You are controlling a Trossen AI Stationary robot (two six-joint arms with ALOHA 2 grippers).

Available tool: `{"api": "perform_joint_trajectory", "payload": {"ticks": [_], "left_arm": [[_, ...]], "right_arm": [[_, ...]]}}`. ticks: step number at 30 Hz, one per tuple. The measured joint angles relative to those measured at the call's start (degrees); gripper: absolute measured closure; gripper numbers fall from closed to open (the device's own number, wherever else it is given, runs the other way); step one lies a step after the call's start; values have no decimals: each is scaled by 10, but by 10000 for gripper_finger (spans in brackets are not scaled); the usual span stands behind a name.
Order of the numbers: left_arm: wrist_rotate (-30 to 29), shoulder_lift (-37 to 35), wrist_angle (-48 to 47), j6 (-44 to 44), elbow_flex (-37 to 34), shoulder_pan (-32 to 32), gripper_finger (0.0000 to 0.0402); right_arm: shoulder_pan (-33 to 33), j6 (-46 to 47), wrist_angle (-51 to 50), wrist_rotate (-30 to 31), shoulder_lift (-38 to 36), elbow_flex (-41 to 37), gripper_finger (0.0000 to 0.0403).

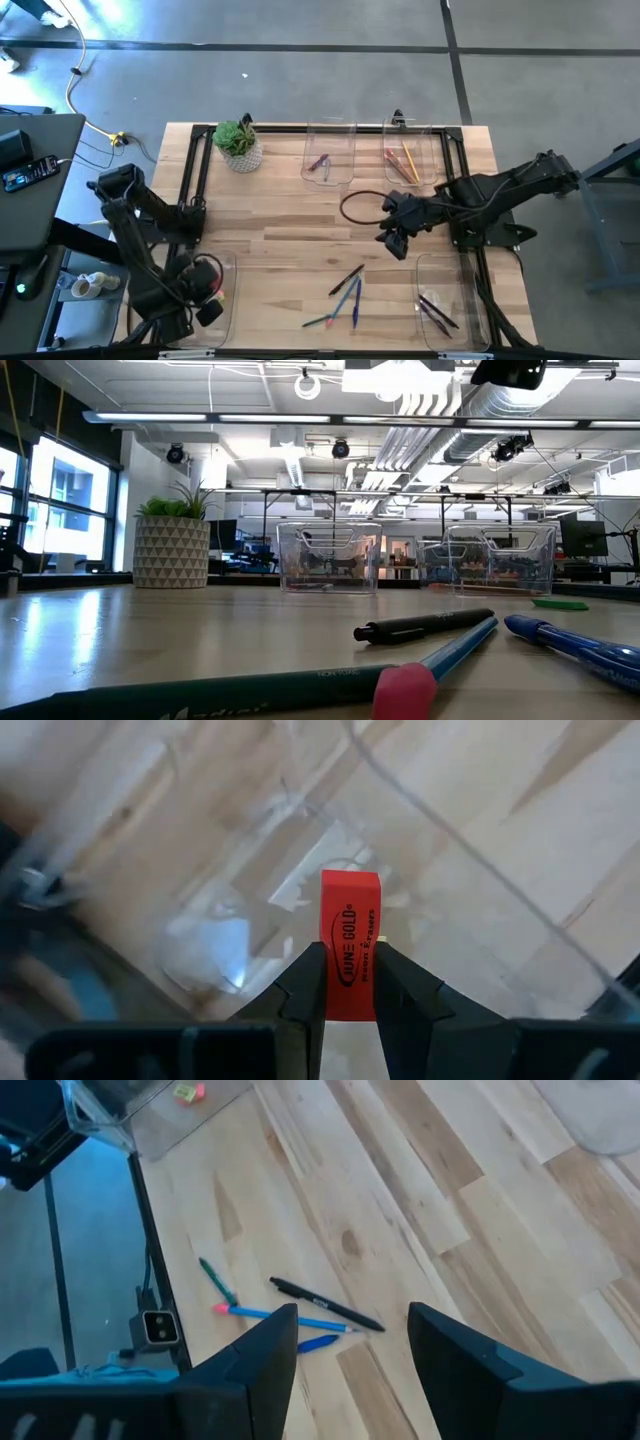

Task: Sort crayons/erasers/pens/pencils in bins
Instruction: Put the red eraser into the bottom left transparent bin, then put the black pen into the bottom right transparent bin

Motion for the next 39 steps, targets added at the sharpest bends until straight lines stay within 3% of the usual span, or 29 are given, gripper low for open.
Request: {"api": "perform_joint_trajectory", "payload": {"ticks": [8, 21, 34, 39], "left_arm": [[28, 0, 122, -10, -86, 0, 344], [80, 0, 225, -9, -146, 0, 341], [88, -17, 224, 22, -147, 0, 243], [86, -50, 205, 42, -147, 0, 226]], "right_arm": [[-20, 2, 0, 0, 0, 0, 219], [-41, 0, 0, 10, 39, 0, 219], [-40, -28, 3, -29, 115, 0, 219], [-36, -57, 37, -37, 139, 0, 219]]}}
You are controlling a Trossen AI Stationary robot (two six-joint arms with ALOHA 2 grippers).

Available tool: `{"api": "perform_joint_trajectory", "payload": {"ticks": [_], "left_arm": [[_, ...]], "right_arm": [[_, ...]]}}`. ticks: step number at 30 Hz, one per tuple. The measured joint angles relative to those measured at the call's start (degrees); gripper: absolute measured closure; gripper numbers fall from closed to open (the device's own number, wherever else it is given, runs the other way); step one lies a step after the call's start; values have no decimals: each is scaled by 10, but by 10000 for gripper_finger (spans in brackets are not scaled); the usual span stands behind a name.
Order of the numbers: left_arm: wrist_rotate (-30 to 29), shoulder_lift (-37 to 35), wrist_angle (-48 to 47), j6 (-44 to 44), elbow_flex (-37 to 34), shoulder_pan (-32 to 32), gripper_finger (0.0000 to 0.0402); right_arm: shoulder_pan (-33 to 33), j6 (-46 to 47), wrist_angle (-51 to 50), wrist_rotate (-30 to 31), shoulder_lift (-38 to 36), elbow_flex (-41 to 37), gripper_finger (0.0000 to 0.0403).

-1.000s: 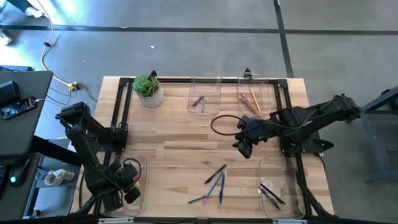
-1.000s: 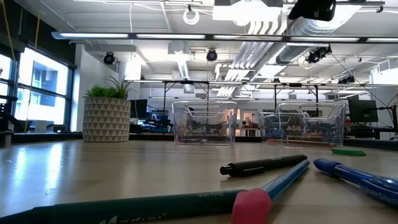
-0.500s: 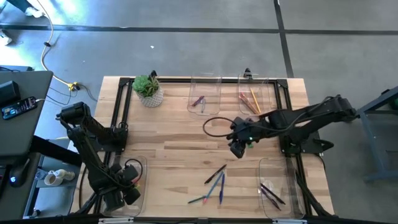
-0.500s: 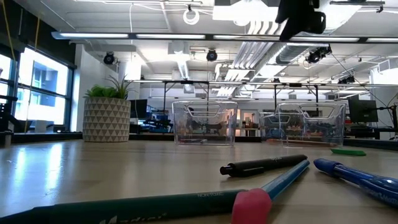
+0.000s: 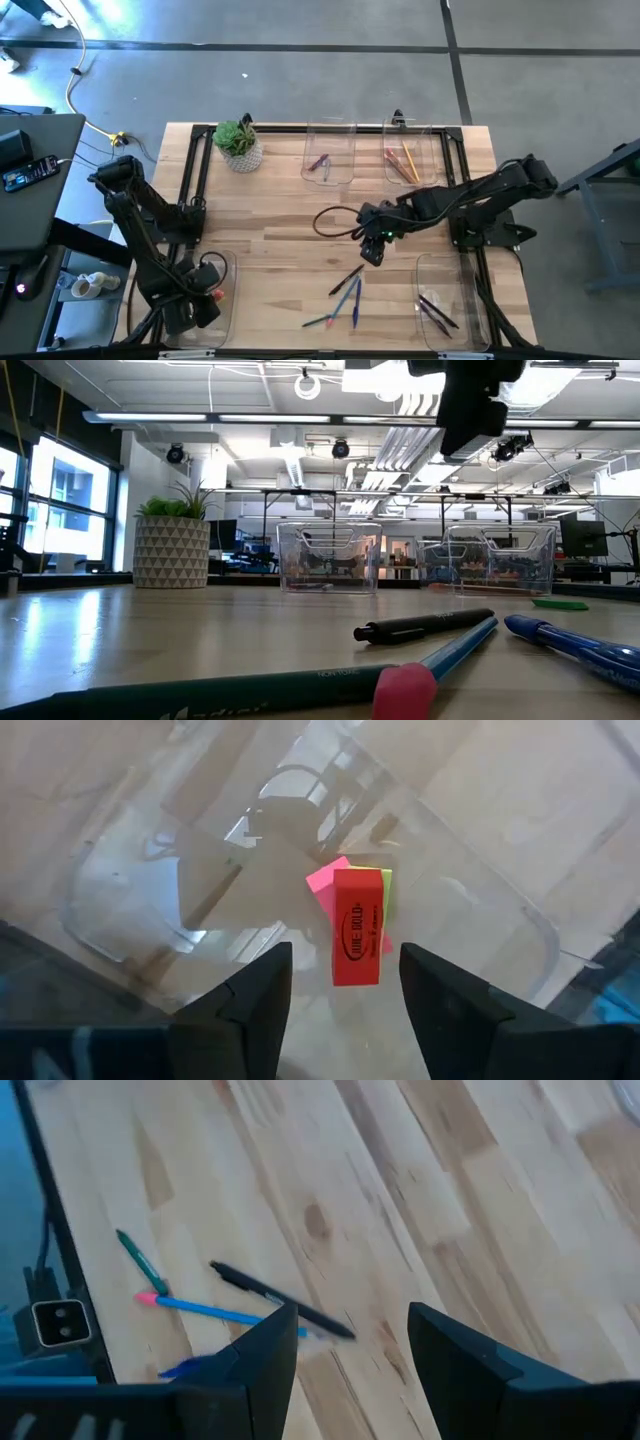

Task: Sort crayons/erasers/pens/pencils in bins
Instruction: Put the black pen into the bottom right transparent bin

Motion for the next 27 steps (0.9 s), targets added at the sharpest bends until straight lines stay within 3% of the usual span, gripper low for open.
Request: {"api": "perform_joint_trajectory", "payload": {"ticks": [12, 21, 27], "left_arm": [[-40, -119, -5, 44, 1, 0, 225], [-201, -214, -2, 104, 17, 4, 225], [-313, -265, -1, 169, 17, 48, 225]], "right_arm": [[12, -105, 97, -5, 17, 5, 219], [23, -188, 85, 31, 19, 60, 219], [27, -247, 34, 36, 46, 99, 219]]}}
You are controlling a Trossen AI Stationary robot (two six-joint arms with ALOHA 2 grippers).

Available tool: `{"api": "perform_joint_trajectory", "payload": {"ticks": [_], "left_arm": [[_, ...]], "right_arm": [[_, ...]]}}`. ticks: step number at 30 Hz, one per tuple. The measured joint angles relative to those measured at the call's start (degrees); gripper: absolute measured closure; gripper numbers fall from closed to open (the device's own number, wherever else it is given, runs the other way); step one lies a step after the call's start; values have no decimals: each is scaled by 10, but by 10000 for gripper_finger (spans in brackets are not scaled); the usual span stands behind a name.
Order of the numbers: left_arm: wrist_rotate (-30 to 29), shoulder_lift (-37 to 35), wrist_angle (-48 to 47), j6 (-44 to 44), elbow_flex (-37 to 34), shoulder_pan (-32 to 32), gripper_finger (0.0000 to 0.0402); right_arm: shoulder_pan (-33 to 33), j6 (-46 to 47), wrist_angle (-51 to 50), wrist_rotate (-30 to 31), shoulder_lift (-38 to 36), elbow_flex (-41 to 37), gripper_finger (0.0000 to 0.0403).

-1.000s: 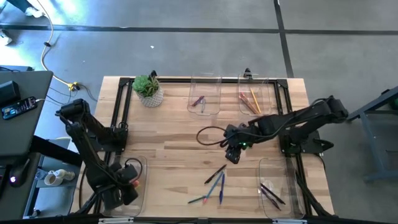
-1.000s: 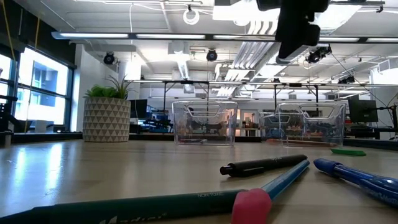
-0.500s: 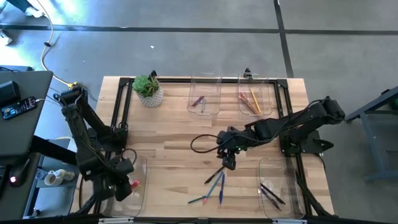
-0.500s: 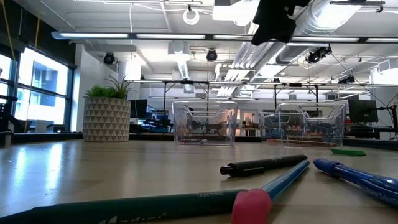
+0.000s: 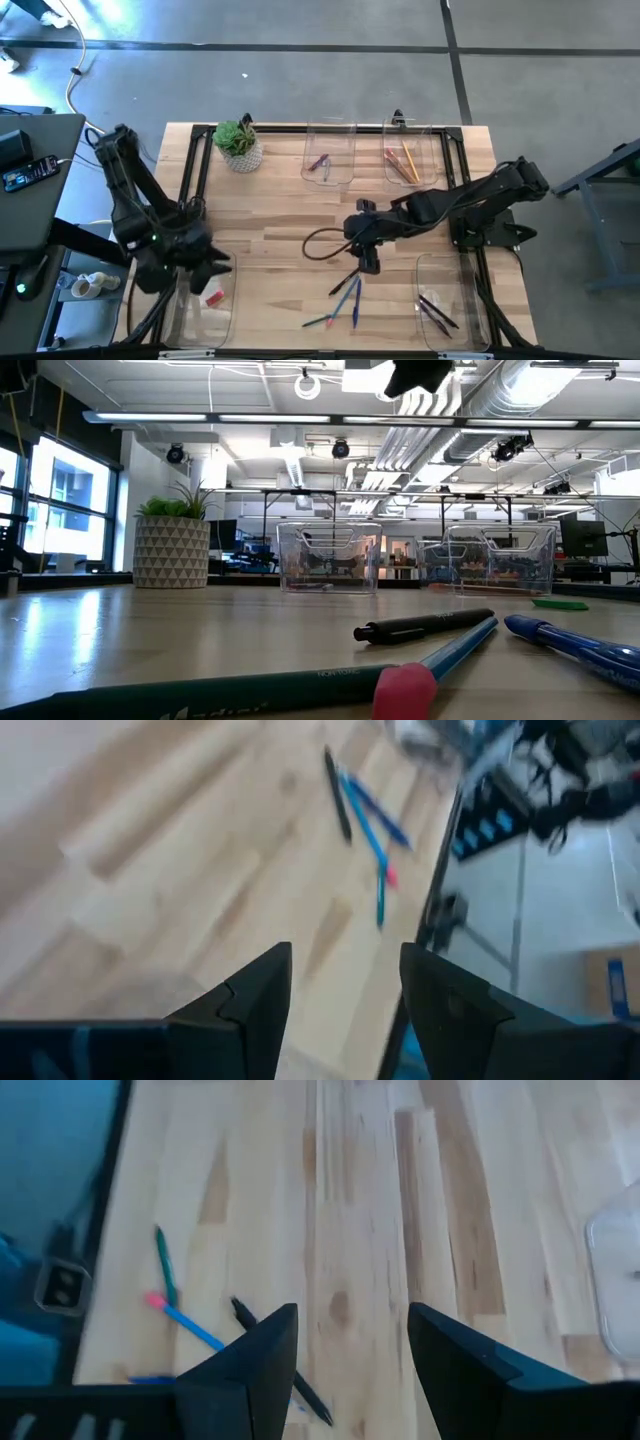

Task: Sort crayons/erasers/pens/pencils in bins
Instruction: Put the black pen into the bottom right transparent bin

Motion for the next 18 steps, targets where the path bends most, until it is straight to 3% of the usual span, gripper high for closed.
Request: {"api": "perform_joint_trajectory", "payload": {"ticks": [6, 11, 18], "left_arm": [[-22, -27, 0, 69, 0, 78, 225], [-22, -32, 0, 77, 0, 148, 225], [15, -31, -10, 84, 0, 219, 225]], "right_arm": [[9, -46, -34, -2, 48, 21, 219], [31, -84, -43, -5, 90, 21, 219], [59, -122, -46, -5, 144, 21, 219]]}}
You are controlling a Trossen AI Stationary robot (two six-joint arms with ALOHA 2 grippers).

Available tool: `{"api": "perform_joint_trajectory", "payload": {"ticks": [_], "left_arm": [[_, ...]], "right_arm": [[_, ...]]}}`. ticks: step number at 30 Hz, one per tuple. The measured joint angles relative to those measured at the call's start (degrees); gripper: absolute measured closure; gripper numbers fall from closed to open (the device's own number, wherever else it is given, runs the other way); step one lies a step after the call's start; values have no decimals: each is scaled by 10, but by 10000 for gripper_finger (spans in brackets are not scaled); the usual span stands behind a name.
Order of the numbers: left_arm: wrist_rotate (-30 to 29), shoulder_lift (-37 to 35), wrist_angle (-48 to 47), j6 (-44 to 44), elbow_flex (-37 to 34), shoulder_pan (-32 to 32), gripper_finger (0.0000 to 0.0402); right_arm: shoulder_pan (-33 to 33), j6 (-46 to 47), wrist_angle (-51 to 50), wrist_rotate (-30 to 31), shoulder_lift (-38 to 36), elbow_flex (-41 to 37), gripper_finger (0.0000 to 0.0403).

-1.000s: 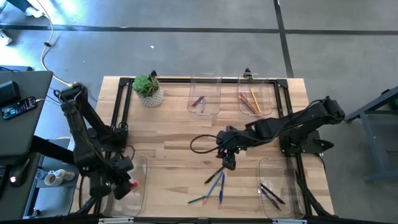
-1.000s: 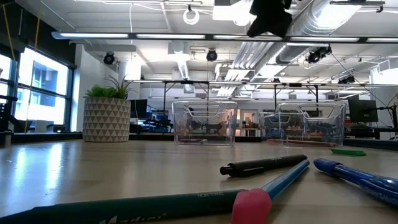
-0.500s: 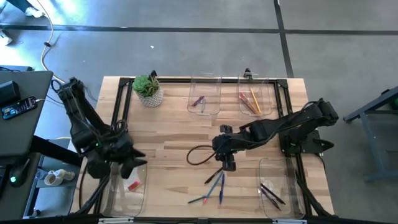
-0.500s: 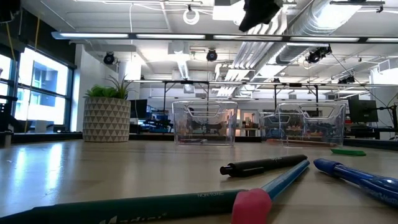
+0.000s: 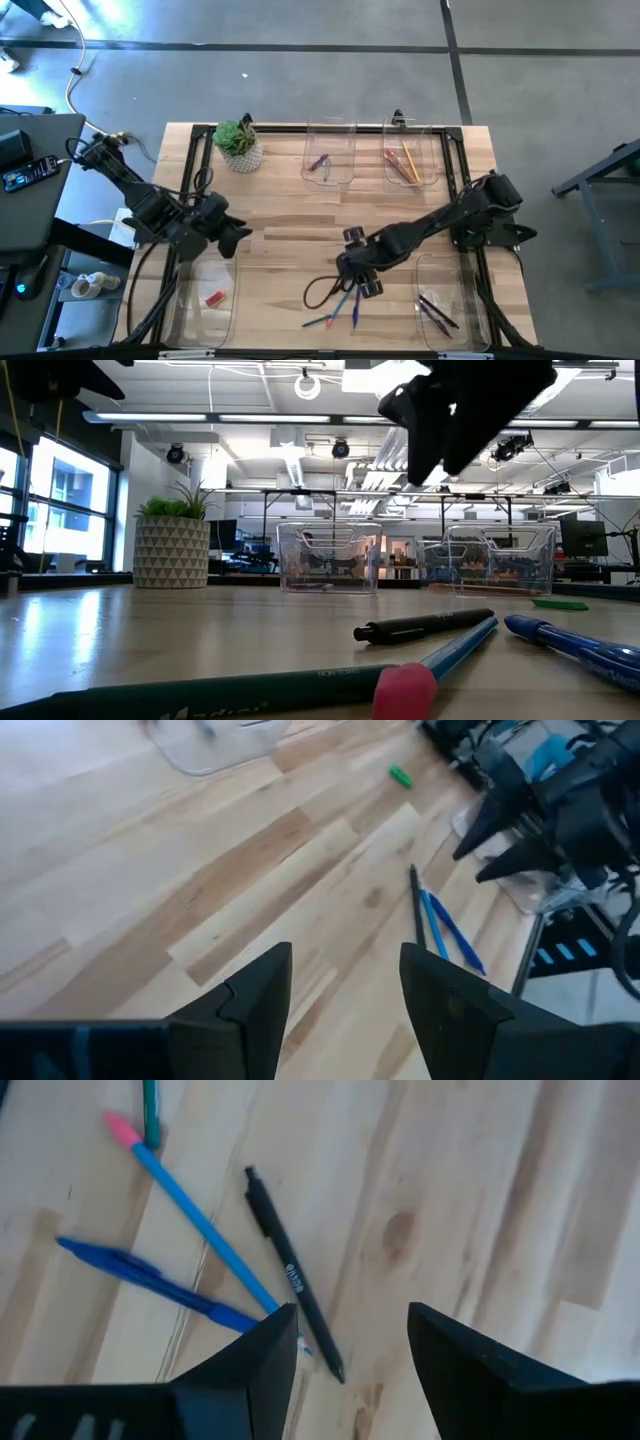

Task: Sort crayons/erasers/pens/pencils in bins
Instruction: Put the black pen into the bottom right transparent bin

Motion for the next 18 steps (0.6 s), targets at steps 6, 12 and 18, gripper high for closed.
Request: {"api": "perform_joint_trajectory", "payload": {"ticks": [6, 12, 18], "left_arm": [[28, 0, 2, 38, 0, 26, 225], [28, 0, 2, 42, 0, 30, 225], [28, 0, 3, 42, 0, 30, 225]], "right_arm": [[10, 3, 2, 0, 37, 0, 219], [11, 9, 8, 0, 66, 0, 219], [11, 11, 25, 0, 84, 0, 219]]}}
